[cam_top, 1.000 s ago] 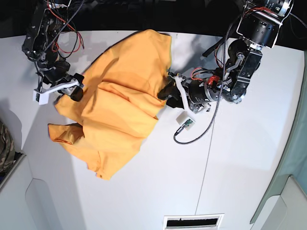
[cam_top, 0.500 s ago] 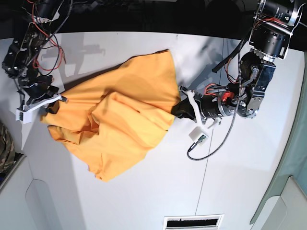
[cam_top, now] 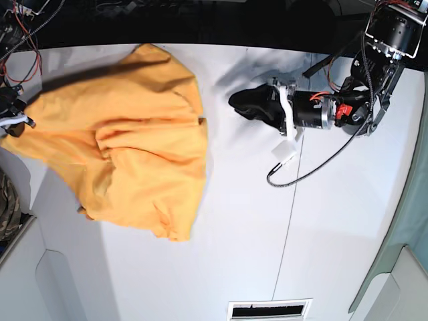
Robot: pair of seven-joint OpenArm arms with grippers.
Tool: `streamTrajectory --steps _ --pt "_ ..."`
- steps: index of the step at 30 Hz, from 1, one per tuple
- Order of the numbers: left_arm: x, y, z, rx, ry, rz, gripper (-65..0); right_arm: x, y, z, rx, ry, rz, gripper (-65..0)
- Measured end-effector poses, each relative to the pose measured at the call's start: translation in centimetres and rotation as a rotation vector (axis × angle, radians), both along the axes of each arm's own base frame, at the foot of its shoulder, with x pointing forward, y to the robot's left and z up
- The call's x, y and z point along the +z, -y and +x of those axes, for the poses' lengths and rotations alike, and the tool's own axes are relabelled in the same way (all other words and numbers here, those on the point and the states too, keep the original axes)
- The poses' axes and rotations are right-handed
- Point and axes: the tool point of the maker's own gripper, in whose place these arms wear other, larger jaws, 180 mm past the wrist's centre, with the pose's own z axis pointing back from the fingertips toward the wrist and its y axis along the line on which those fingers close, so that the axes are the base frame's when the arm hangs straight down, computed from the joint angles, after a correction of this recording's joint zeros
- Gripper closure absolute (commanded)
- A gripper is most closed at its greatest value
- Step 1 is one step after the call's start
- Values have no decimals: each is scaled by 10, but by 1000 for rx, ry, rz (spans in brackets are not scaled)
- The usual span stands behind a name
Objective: Layout the t-shirt on the table in an organized manner, then fold the t-shirt properly
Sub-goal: 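Regrasp the shirt fabric with the left gripper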
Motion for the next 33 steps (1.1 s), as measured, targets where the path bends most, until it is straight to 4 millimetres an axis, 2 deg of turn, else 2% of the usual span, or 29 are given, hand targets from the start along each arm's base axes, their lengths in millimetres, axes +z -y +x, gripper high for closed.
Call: streamTrajectory --steps 3,6,9,11,13,17,21,26,30,33 --pt "-2 6 -11 7 -35 -35 -331 -9 5 -19 -28 -31 11 0" --pt "11 9 4 47 6 -82 -331 -10 -2 -23 -21 -3 61 -11" --pt "16 8 13 47 66 -57 -331 -17 -10 -30 -26 -14 89 -176" --pt "15 12 21 36 108 -24 -331 -21 -18 -32 -28 -21 116 -243" --pt "14 22 33 32 173 9 -331 -22 -25 -30 -26 -12 151 -248" --pt "26 42 69 82 340 31 -331 -17 -36 -24 16 30 199 -248" --pt "15 50 96 121 366 103 -331 -2 -58 -15 117 108 267 -248" --pt "-10 61 119 153 291 118 -331 4 -74 -12 123 137 282 -248" --pt "-28 85 127 174 217 96 -331 17 -81 -6 142 181 275 -248" --pt "-37 102 122 182 163 70 -331 25 -86 -4 147 205 270 -248"
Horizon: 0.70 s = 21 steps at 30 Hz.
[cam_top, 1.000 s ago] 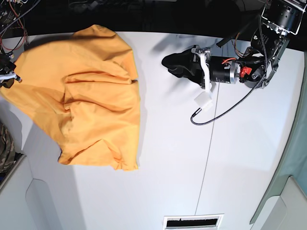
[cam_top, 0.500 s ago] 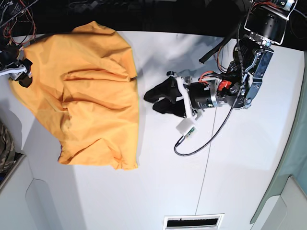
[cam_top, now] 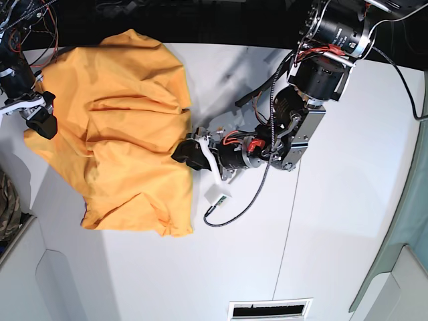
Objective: Layout the t-shirt on the table in an organized manner, then fold the t-shirt properly
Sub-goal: 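Regrasp the shirt fabric with the left gripper, then pull the shirt with the left gripper and reposition the right gripper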
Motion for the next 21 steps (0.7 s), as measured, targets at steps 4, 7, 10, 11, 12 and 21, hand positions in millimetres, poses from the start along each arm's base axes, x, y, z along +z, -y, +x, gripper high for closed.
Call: streamTrajectory --steps 4,7,10,11,12,21 --pt "-7 11 -5 29 -27 -41 -326 -1 -19 5 27 7 20 -248" --pt "-6 20 -7 27 -31 -56 -109 -12 -37 9 85 -29 -11 -248" --pt "-3 28 -8 21 -30 -70 0 -27 -52 11 132 -67 -38 -233" --pt "-1 30 -7 19 -28 -72 0 -32 -55 11 133 -85 -47 -210" --pt "1 30 -6 12 -23 -69 0 -36 -56 12 131 -94 -61 -172" --pt "81 -43 40 -74 270 104 0 -54 -57 8 141 -148 -106 0"
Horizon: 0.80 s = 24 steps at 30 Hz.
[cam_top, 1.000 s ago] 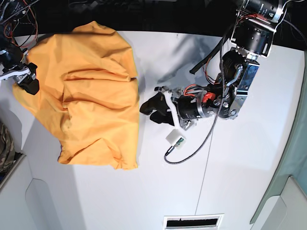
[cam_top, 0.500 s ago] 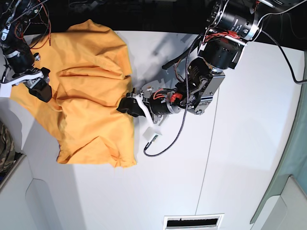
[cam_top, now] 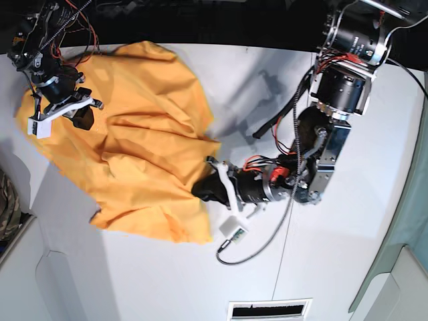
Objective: Layout the t-shirt on the table in an organized manner, then fold the t-shirt properly
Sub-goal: 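Pull the shirt with the left gripper and reposition the right gripper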
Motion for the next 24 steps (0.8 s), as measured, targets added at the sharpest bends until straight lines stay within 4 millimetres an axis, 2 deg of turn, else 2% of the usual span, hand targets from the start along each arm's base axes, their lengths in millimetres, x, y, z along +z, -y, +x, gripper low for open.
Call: streamTrajectory --steps 3,5,7,9,10,11,13,14,16,17,19,20,22,24 --pt "36 -27 3 -23 97 39 0 1 0 1 -1 4 3 0" --pt "61 -34 0 -47 149 59 0 1 1 1 0 4 1 0" --pt "83 -25 -8 -97 182 41 0 1 0 1 0 3 4 0" --pt "93 -3 -21 -156 194 -7 0 1 0 1 0 5 8 0" --pt "92 11 -27 -187 187 -20 -37 1 -1 1 0 5 9 0" --pt "85 24 -35 -222 179 -11 -147 1 -1 0 2 0 10 0" --pt "69 56 -53 -291 161 -4 -348 -1 -1 -1 6 -11 10 -95" --pt "60 74 -62 -318 151 -14 -391 -1 -1 -2 8 -14 9 -135" --pt "35 109 -82 -365 99 -25 -395 -3 -1 -4 12 -25 10 -171" --pt "17 120 -92 -392 68 11 -395 -3 -2 -4 12 -25 10 -172" --pt "-10 132 -102 -402 24 87 -394 -3 -2 -4 14 -27 13 -172" --pt "-15 131 -99 -373 11 102 -394 -3 -2 -5 15 -31 13 -172" --pt "-10 119 -86 -324 9 86 -393 -3 -2 -5 15 -30 15 -172" --pt "14 100 -68 -265 38 15 -393 1 -6 -2 16 -5 49 -172"
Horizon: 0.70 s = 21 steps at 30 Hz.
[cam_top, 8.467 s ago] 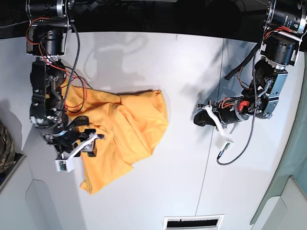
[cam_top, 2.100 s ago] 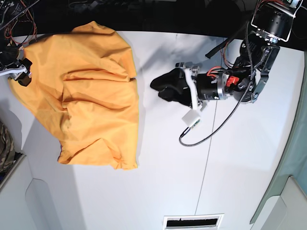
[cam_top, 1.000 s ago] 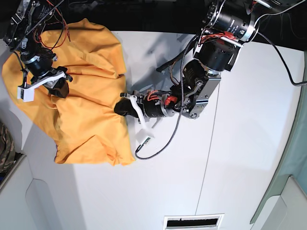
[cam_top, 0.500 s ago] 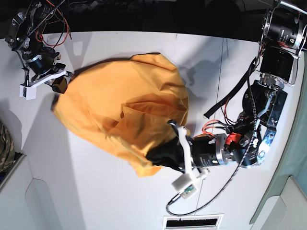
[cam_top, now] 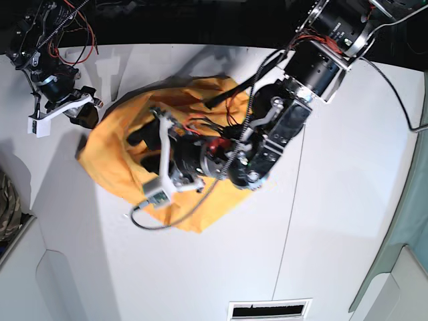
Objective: Layout the t-shirt on the table in an organized manner, then fold the t-shirt properly
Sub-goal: 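Pull the shirt with the left gripper and reposition the right gripper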
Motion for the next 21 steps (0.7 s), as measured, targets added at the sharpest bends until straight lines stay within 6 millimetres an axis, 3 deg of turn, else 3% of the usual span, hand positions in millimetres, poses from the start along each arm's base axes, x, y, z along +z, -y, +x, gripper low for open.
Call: streamTrajectory --steps 5,8,10,13,17,21 --pt "59 -58 39 111 118 -117 -393 12 -12 9 4 61 79 -172" --pt "69 -84 51 168 118 -135 -393 18 -14 14 18 89 90 -222" --pt "65 -103 53 200 100 -114 -393 30 -20 24 39 140 119 -270" --pt "46 -132 47 252 65 -77 -393 49 -39 48 101 201 124 -285" --pt "0 -162 13 277 -40 10 -393 69 -98 89 350 242 -42 -285" --pt "-27 -169 -18 287 -114 26 -393 70 -162 102 597 256 -246 -285"
